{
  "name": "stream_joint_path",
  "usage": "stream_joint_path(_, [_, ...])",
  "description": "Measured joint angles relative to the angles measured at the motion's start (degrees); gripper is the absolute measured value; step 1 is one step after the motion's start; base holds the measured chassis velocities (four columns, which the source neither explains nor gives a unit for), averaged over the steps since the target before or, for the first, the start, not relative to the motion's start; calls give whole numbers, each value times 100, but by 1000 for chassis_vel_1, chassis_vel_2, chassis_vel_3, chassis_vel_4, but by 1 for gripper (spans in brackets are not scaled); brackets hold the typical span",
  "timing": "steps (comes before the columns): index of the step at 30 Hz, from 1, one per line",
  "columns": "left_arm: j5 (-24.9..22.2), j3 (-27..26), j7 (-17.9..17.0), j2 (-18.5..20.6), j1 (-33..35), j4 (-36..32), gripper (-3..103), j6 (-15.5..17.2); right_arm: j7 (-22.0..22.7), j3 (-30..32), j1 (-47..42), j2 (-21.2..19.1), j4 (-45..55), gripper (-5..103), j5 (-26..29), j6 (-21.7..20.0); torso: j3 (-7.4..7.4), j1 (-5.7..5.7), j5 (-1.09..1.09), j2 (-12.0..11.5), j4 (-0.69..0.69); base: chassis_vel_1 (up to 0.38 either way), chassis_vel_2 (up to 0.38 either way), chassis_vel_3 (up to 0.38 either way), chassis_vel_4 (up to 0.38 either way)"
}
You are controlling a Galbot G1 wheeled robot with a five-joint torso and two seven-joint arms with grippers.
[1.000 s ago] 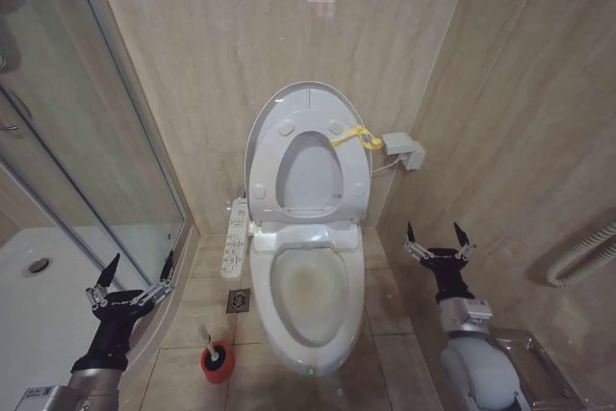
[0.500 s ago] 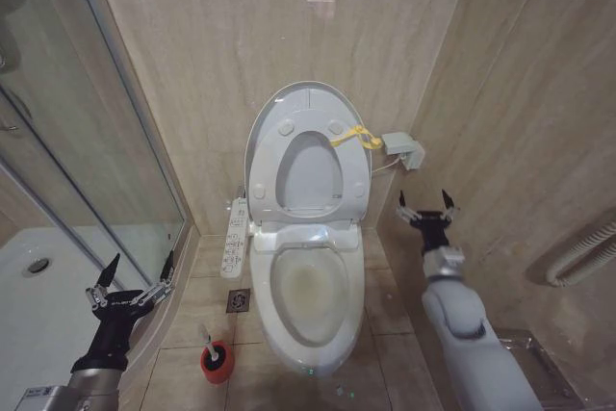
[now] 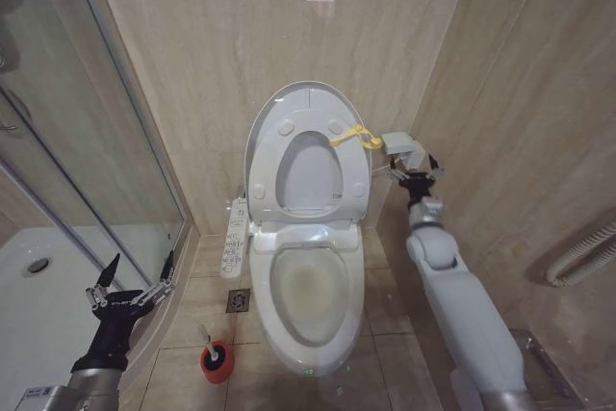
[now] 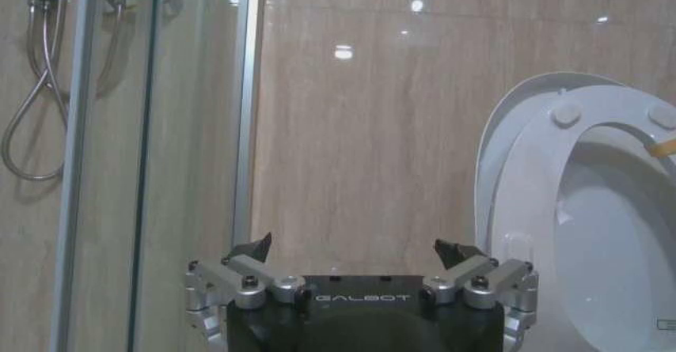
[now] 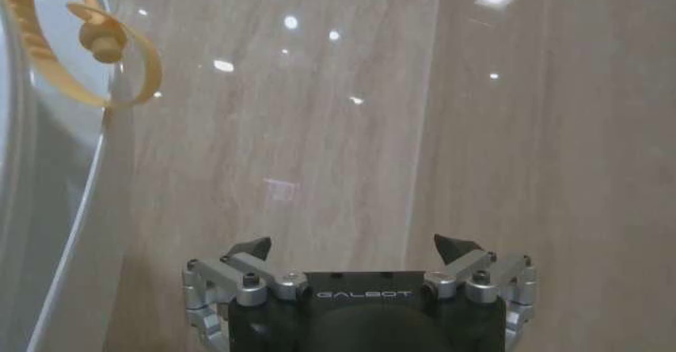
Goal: Open the toilet lid, clean the toilet bowl with a toilet brush, close the toilet lid, and flush.
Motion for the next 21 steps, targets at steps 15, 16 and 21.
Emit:
stream_joint_path(15, [0, 0, 0, 0, 0, 0, 100, 0, 11, -583, 1378, 168, -1208, 100, -130, 179, 0, 0, -1, 0, -1, 0, 0, 0, 0])
stream_joint_path(16, [0, 0, 0, 0, 0, 0, 100, 0, 11, -583, 1378, 168, -1208, 100, -130, 179, 0, 0, -1, 0, -1, 0, 0, 0, 0])
stream_joint_path(21, [0, 0, 0, 0, 0, 0, 100, 0, 3, -684, 1620, 281, -1432, 100, -186, 234, -1, -1, -1, 1, -1, 0, 0, 0, 0])
